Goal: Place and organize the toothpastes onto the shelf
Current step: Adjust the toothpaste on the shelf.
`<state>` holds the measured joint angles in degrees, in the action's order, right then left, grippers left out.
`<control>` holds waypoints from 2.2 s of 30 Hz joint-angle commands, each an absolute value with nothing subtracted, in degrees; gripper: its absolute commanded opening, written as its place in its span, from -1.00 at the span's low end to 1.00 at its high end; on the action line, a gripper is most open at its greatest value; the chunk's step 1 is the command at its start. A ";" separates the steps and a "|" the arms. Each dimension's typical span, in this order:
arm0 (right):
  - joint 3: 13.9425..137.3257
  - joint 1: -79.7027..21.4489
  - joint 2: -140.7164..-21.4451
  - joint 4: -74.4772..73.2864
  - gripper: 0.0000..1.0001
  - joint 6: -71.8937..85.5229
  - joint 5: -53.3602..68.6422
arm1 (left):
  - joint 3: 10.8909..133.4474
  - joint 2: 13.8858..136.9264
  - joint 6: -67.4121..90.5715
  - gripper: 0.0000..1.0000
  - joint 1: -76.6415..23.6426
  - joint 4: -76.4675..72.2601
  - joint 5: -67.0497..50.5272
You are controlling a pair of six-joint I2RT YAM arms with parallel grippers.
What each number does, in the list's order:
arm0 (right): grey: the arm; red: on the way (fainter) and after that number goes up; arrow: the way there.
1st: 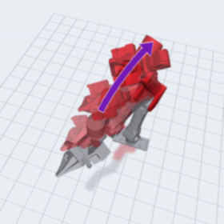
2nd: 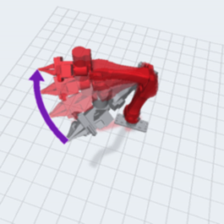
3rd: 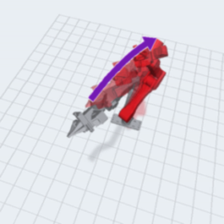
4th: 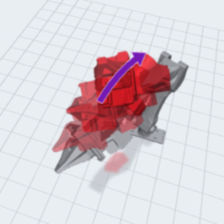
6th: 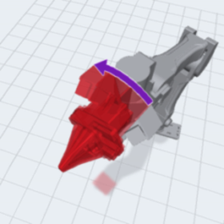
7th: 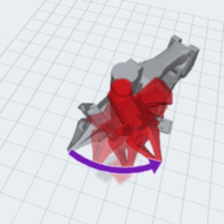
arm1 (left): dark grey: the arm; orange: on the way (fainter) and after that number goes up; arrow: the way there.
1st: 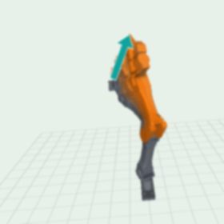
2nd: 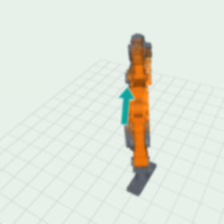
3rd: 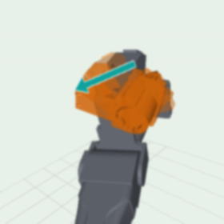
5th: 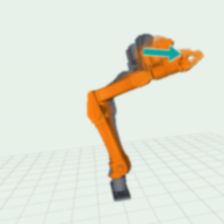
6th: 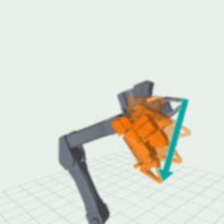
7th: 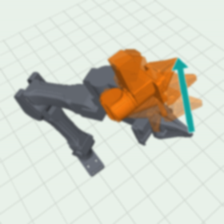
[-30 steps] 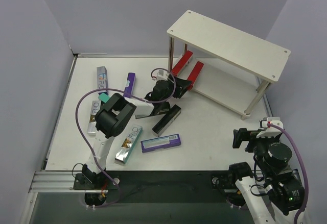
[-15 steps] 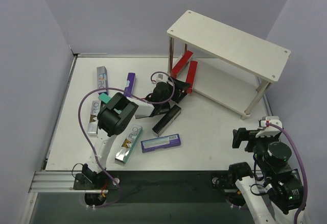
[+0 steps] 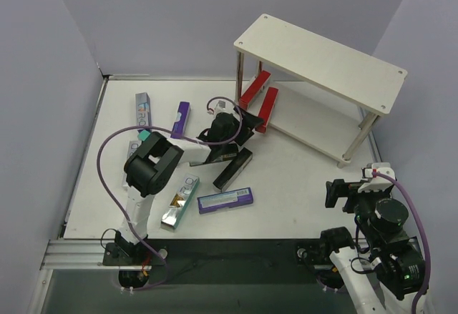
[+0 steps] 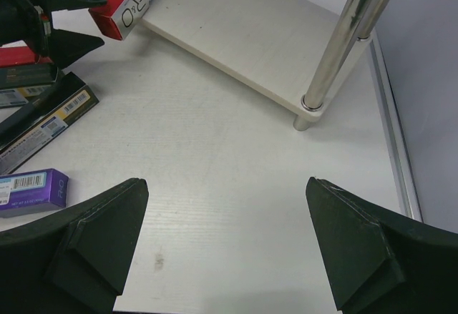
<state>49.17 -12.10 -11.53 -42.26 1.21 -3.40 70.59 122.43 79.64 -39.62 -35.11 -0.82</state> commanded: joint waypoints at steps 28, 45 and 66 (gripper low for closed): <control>49.57 -12.48 -11.07 -41.22 1.00 1.06 -2.29 | 108.60 121.72 27.42 0.70 -51.94 21.26 30.76; 49.66 -12.48 -11.42 -41.31 1.00 0.97 -2.20 | 121.37 131.13 24.79 0.38 -52.38 30.23 30.76; 49.57 -12.48 -11.43 -41.31 1.00 0.97 -2.20 | 125.77 134.30 18.90 -0.22 -49.48 27.34 30.32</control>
<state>49.17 -12.10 -11.11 -42.30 1.26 -2.50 122.89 133.99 21.30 -50.81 30.17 30.13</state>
